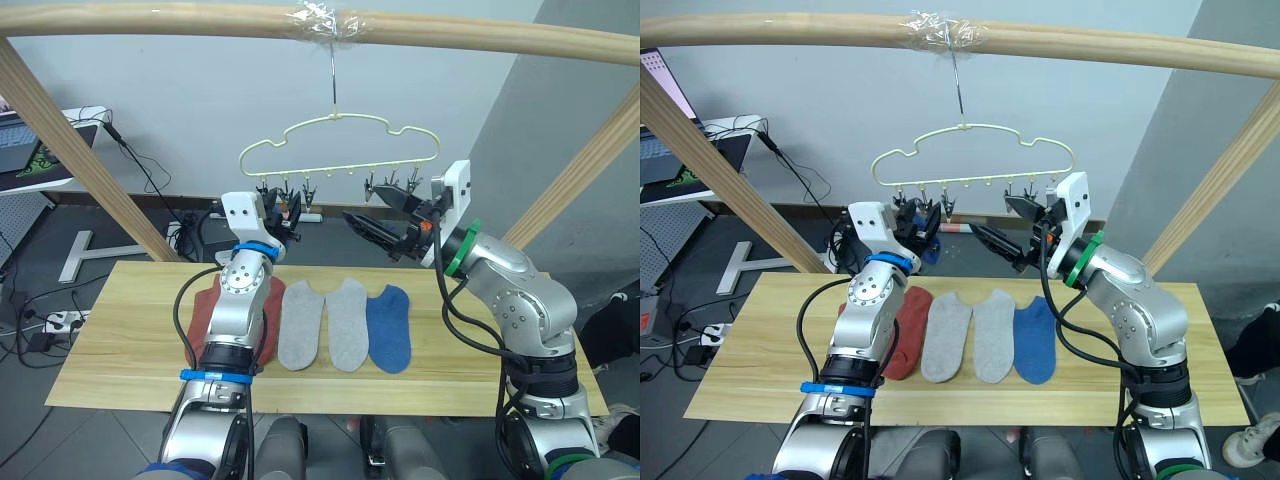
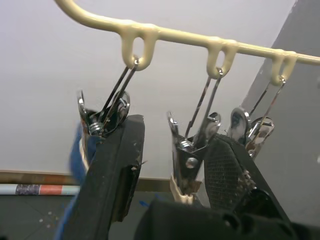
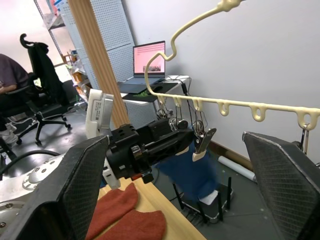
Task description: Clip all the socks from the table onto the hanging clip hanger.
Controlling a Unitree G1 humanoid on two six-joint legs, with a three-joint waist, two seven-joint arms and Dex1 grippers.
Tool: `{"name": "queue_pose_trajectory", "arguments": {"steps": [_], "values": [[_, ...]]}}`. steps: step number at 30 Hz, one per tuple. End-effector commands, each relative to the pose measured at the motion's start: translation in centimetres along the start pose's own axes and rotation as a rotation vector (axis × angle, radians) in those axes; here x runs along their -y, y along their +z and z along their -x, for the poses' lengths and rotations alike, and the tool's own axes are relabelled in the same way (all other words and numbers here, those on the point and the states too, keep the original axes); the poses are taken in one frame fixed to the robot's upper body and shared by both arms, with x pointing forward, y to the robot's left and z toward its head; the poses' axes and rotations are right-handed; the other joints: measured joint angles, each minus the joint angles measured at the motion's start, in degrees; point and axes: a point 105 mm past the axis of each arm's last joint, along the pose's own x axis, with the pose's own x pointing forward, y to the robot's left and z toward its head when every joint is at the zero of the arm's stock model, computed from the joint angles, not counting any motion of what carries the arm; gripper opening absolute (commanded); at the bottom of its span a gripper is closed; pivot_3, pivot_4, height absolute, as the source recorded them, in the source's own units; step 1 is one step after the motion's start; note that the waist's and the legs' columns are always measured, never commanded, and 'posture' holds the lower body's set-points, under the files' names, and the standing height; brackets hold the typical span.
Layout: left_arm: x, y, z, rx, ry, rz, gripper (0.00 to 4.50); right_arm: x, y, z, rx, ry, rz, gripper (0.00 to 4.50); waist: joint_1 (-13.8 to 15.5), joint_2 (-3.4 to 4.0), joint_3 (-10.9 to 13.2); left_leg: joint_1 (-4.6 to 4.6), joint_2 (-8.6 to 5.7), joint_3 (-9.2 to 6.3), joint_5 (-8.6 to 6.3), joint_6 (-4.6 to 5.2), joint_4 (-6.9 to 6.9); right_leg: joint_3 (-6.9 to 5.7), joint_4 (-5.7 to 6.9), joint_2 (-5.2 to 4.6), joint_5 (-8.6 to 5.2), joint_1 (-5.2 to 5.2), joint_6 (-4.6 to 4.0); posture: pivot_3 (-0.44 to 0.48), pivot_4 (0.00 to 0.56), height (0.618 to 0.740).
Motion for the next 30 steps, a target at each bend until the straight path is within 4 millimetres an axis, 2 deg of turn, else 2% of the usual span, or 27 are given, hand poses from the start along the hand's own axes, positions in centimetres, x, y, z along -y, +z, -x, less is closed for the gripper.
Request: {"name": "queue_pose_trajectory", "arguments": {"steps": [1,22,25,28,30], "values": [[0.41,2.3,-0.53,0.087,0.006,-0.009,2.16,-0.39,1.76,-0.03,0.05,0.022,0.048,4.5,0.0,0.0,0.0,0.0,0.0,0.0,0.0,0.0,0.0,0.0,0.0,0.0,0.0,0.0,0.0,-0.01,0.197,0.74],[0.33,2.9,-0.71,0.114,0.027,-0.005,2.16,-0.31,1.87,-0.06,0.05,0.027,0.047,4.5,0.01,0.0,0.0,0.02,0.0,0.0,0.0,0.0,0.01,0.0,0.08,0.0,0.01,0.0,-0.01,-0.008,0.201,0.74],[0.34,3.17,-0.66,0.129,0.026,0.007,1.58,-0.32,1.88,-0.02,0.05,0.026,0.045,4.5,0.01,0.0,0.0,0.02,0.0,0.0,0.0,0.0,0.01,0.0,0.08,0.0,0.01,0.0,-0.01,-0.006,0.204,0.74],[0.31,3.22,-0.65,0.132,0.024,0.014,0.72,-0.31,1.85,-0.05,0.048,0.027,0.04,4.5,0.01,0.0,0.0,0.02,0.0,0.0,0.0,0.0,0.02,0.0,0.09,0.0,0.01,0.0,-0.01,-0.006,0.204,0.74],[0.28,3.26,-0.59,0.135,0.025,0.015,0.33,-0.37,1.85,-0.04,0.048,0.029,0.041,4.5,0.02,0.0,0.0,0.02,0.0,0.0,0.0,0.0,0.02,0.0,0.09,0.0,0.01,0.0,-0.01,-0.006,0.206,0.74]]}}
